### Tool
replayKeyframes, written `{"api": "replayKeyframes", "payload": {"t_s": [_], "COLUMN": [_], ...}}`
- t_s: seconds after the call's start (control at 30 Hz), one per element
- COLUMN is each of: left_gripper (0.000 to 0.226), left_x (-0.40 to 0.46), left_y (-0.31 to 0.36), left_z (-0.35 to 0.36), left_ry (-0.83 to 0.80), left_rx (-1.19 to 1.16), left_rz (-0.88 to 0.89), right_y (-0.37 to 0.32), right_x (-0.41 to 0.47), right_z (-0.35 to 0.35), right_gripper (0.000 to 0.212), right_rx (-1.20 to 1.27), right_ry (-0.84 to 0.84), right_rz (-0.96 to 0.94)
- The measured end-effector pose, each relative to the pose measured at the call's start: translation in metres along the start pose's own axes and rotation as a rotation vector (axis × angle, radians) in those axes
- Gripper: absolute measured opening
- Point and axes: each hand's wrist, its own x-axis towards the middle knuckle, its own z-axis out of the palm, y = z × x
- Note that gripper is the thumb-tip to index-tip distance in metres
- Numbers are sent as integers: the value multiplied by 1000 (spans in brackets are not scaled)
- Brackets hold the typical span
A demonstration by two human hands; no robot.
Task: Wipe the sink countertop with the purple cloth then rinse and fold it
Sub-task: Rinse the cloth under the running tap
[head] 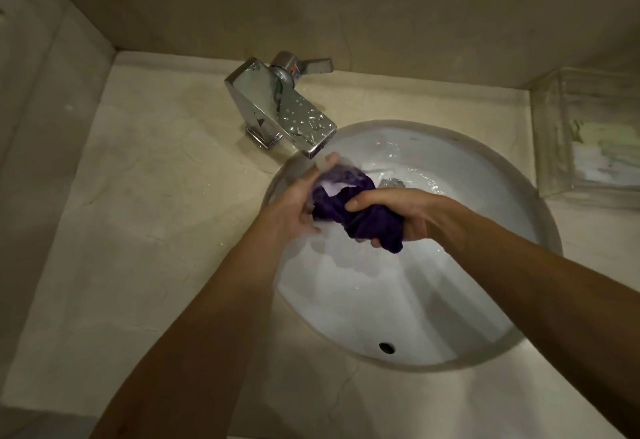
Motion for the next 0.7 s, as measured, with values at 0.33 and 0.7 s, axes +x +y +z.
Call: {"api": "replayKeyframes", "payload": {"t_s": [0.33,0.7], "left_gripper": [29,36], "left_x": [18,16], "left_y": [3,-8], "left_z": [19,23], "left_ry": [199,341], "left_rx": [-101,-30], "left_rz": [21,83], "right_y": [-1,11], "right_x": [18,18], "right_z": [22,28], "right_gripper": [41,41], "right_rx": [-332,-296], "right_ry": [42,60], "right_rz": [-6,-105]}}
